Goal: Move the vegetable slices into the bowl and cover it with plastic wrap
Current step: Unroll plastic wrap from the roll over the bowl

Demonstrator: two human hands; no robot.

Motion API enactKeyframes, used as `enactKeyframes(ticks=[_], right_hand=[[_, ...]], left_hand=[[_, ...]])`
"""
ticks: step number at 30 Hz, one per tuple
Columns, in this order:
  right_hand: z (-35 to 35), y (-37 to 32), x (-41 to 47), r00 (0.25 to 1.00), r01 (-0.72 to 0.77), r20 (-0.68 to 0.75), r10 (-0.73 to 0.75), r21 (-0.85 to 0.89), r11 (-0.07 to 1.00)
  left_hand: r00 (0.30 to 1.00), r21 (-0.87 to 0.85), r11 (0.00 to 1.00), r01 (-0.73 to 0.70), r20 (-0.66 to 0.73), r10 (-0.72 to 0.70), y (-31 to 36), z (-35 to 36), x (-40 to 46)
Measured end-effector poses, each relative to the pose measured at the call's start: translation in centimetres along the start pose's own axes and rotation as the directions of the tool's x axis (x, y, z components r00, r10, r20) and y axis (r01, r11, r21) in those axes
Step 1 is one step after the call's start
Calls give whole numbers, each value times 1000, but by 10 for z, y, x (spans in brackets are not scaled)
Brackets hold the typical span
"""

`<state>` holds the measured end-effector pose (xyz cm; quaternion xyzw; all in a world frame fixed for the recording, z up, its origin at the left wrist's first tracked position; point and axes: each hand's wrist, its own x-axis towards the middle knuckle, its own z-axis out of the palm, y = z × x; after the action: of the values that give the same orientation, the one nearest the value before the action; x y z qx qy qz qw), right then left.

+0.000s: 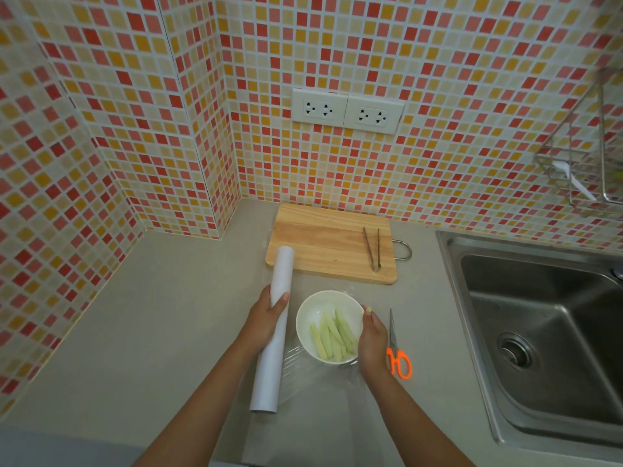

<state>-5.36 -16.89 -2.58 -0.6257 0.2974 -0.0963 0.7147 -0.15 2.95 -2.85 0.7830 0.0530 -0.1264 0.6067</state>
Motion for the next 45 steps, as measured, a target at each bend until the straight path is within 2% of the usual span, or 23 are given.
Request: enactKeyframes(ticks=[3, 7, 13, 21, 25, 31, 32, 34, 36, 37, 38, 40, 42, 45], right_hand=[[-1, 0, 1, 1000, -19, -12, 20, 10, 1000], [2, -1, 0, 999, -21, -36, 20, -26, 999], [2, 2, 1, 999, -5, -40, 2, -87, 996], [1, 3, 5, 999, 13, -28, -18, -179, 984], [0, 3, 7, 1000, 3, -4, -4, -153, 988], [-14, -6, 11, 994, -89, 61, 88, 12, 996], [-18, -8, 13, 997, -70, 38, 70, 9, 998], [-29, -14, 14, 999, 42, -23, -44, -107, 993], [-43, -19, 12, 982, 156, -46, -184, -356, 921], [-51, -21, 12, 974, 170, -39, -222, -517, 839], [-59, -23, 12, 975, 145, -27, -219, -670, 728], [-73, -28, 12, 995, 27, -20, -95, -881, 473], [-82, -30, 10, 998, -52, -38, 53, -953, 299], [-89, -24, 8, 991, -72, -44, 130, -974, 214]], left_hand=[[1000, 5, 1000, -22, 3, 22, 4, 0, 0], [997, 94, 993, -76, 0, 76, 10, -4, 4], [999, 88, 996, 32, 10, -33, 2, -20, 5], [998, 99, 993, -59, 42, 55, 0, -25, 1], [996, 106, 991, -85, 31, 82, -2, -24, -1], [996, 95, 991, -89, 14, 88, -6, -20, 0], [997, 96, 992, -80, 11, 80, -7, -20, -1], [998, 101, 992, -69, 8, 68, -7, -19, -1], [999, 97, 994, -53, -4, 54, -8, -19, -1], [999, 92, 995, -49, -14, 51, -8, -19, -1], [998, 90, 995, -51, -22, 54, -9, -19, -1], [997, 93, 993, -66, -31, 69, -8, -19, -1], [995, 95, 992, -87, -34, 91, -7, -18, -1], [995, 98, 992, -85, -34, 89, -6, -18, -1]])
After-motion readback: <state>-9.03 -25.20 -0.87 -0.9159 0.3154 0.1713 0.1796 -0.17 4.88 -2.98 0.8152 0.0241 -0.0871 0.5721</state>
